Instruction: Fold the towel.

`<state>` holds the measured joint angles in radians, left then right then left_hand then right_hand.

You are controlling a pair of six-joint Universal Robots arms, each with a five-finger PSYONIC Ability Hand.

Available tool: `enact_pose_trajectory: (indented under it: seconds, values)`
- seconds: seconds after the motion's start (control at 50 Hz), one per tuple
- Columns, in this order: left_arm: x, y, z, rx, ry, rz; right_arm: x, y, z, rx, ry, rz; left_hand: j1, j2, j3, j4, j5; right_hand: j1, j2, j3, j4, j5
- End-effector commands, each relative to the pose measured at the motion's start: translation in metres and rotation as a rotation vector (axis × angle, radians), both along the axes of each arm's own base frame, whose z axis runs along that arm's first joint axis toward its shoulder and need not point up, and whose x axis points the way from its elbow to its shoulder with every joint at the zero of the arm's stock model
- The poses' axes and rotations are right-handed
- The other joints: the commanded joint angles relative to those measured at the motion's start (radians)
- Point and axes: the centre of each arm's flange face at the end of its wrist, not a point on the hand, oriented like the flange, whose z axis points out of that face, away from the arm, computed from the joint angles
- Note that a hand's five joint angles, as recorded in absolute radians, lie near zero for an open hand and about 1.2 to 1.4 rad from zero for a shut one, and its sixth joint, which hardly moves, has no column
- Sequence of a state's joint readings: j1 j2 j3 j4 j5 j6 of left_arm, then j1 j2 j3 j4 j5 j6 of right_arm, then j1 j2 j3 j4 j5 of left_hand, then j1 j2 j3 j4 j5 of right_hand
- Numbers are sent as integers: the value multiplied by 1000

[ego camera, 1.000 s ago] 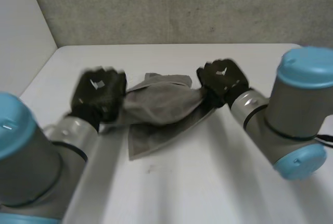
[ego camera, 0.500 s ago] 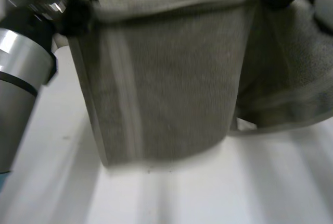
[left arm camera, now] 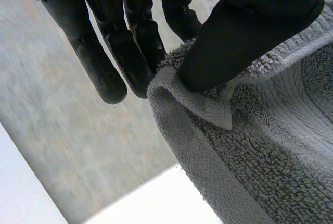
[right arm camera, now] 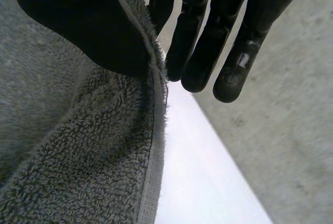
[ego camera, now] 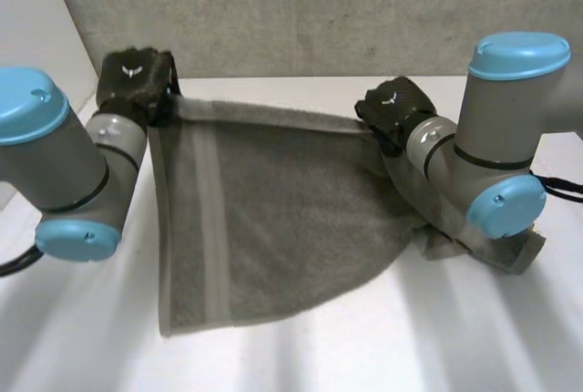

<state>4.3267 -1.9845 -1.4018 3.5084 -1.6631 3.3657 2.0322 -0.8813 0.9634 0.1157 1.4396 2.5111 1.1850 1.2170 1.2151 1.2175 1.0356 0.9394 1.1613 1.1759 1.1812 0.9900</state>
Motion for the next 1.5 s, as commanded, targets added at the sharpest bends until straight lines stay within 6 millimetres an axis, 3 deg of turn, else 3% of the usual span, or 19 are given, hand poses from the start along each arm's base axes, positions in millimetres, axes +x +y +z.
enact_pose_trajectory:
  seconds: [0.02,0.14,0.18,0.2,0.24,0.26,0.3,0.32,0.36,0.4,0.48,0.52,0.58,0.62,0.68,0.78,1.04,1.18,1.5]
  values:
    - [-4,-7,16,-113,-10,10,-3,8,-9,26,-19,-3,211,179,181,179,186,-672,-894,-908,-914,-897]
    - [-2,-1,-1,-69,-35,6,-29,12,-5,153,-108,-85,211,179,181,179,186,-765,-987,-1001,-1007,-990]
    - [0,2,-11,-37,-47,7,-66,2,1,265,-195,-199,211,179,181,179,186,-765,-987,-1001,-1007,-990]
    - [0,2,-11,-37,-47,7,-66,2,1,266,-195,-200,211,179,181,179,186,-765,-987,-1001,-1007,-990]
    - [2,6,-20,-10,-55,4,-94,-1,4,392,-269,-257,211,179,181,179,186,-746,-968,-983,-988,-971]
    - [2,6,-20,-9,-55,4,-94,-1,4,393,-269,-257,211,179,181,179,186,-746,-968,-982,-988,-971]
    - [5,10,-27,16,-66,5,-120,-6,1,491,-320,-293,211,179,181,179,186,-623,-845,-860,-865,-848]
    - [5,10,-27,16,-66,5,-120,-6,1,491,-320,-293,211,179,181,179,186,-622,-844,-859,-864,-848]
    - [6,11,-28,21,-68,6,-140,-4,-10,559,-336,-330,211,179,181,179,186,-587,-809,-824,-829,-812]
    - [6,14,-31,30,-72,3,-146,-1,-16,580,-341,-352,211,179,181,179,186,-552,-774,-789,-794,-778]
    - [7,18,-29,27,-71,1,-151,12,-27,600,-344,-371,211,179,181,179,186,-534,-756,-771,-776,-760]
    - [7,19,-28,26,-69,1,-153,29,-36,589,-353,-370,211,179,181,179,186,-534,-756,-771,-776,-760]
    - [8,19,-28,28,-69,3,-153,39,-36,569,-358,-364,211,179,181,179,186,-537,-759,-774,-779,-762]
    - [8,19,-28,28,-69,3,-153,61,-39,543,-356,-349,211,179,181,179,186,-540,-762,-777,-782,-765]
    - [8,18,-29,29,-70,4,-154,76,-49,549,-348,-352,211,179,181,179,186,-540,-762,-777,-782,-765]
    - [9,18,-29,31,-69,5,-151,94,-60,532,-330,-328,211,179,181,179,186,-517,-739,-753,-759,-742]
    - [9,19,-31,36,-70,4,-155,103,-82,411,-175,-282,211,179,181,179,186,-329,-551,-565,-571,-554]
    - [9,19,-35,44,-74,4,-155,96,-99,424,-167,-286,211,179,181,179,186,-273,-495,-510,-515,-498]
    - [9,19,-35,41,-73,4,-155,81,-105,369,-117,-265,211,179,181,179,186,-76,-298,-313,-318,-302]
